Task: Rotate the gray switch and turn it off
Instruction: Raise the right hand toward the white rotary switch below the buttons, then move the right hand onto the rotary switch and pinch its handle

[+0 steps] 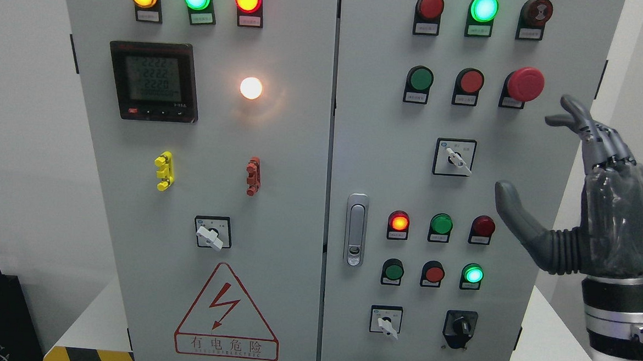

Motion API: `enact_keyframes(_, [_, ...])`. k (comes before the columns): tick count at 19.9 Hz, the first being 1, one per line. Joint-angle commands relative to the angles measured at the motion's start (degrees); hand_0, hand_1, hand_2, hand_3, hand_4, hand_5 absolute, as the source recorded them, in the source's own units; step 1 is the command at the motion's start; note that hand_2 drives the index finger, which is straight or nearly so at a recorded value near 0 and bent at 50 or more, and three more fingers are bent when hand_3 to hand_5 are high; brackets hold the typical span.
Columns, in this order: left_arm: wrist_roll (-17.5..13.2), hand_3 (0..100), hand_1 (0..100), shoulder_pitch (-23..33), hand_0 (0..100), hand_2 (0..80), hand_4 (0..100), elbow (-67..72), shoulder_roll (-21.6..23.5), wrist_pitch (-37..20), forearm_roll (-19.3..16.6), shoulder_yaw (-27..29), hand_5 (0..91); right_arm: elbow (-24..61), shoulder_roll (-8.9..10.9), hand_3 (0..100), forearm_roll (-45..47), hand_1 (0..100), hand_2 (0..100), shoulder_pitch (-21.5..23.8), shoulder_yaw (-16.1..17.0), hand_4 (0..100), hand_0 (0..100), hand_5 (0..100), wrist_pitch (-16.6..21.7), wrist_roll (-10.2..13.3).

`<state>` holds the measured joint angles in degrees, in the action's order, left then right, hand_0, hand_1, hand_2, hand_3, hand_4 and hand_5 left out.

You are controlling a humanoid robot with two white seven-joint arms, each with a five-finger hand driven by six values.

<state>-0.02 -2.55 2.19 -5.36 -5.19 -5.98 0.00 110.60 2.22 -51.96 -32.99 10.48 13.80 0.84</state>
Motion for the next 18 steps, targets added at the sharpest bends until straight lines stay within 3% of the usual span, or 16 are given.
enact_keyframes(1, [0.02, 0, 39, 0.0, 12, 0.0, 0, 0.0, 0.0, 0.0, 0.0, 1.85, 0.0, -1.17, -2.3, 68, -0.16, 28, 26, 1.79, -2.39, 74, 27, 90, -3.59, 0.65])
enact_keyframes(4, [0.02, 0, 39, 0.0, 12, 0.0, 0, 0.0, 0.0, 0.0, 0.0, 1.85, 0.0, -1.7, -2.83, 70, -0.6, 26, 34, 2.75, -3.18, 75, 24, 90, -5.09, 0.65])
enact_keyframes(8, [0.02, 0, 39, 0.0, 12, 0.0, 0, 0.0, 0.0, 0.0, 0.0, 1.85, 0.0, -2.14, -3.01, 71, -1.3, 24, 38, 2.84, -3.88, 75, 14, 90, -8.95, 0.65])
enact_keyframes(13, [0.02, 0, 39, 0.0, 12, 0.0, 0, 0.0, 0.0, 0.0, 0.0, 1.85, 0.0, -2.84, -3.1, 76, -2.27, 23, 43, 2.49, -5.29, 79, 4, 92, -10.28, 0.65])
enact_keyframes(15, [0.02, 0, 39, 0.0, 12, 0.0, 0, 0.0, 0.0, 0.0, 0.0, 1.85, 0.0, -2.84, -4.67, 77, -2.27, 23, 45, 2.4, -6.17, 80, 3, 93, -10.28, 0.65])
enact_keyframes(18, [0.02, 0, 39, 0.0, 12, 0.0, 0, 0.0, 0.0, 0.0, 0.0, 1.85, 0.0, -3.37, -5.38, 80, -4.45, 23, 47, 2.14, -6.52, 81, 2, 95, -11.24, 0.57])
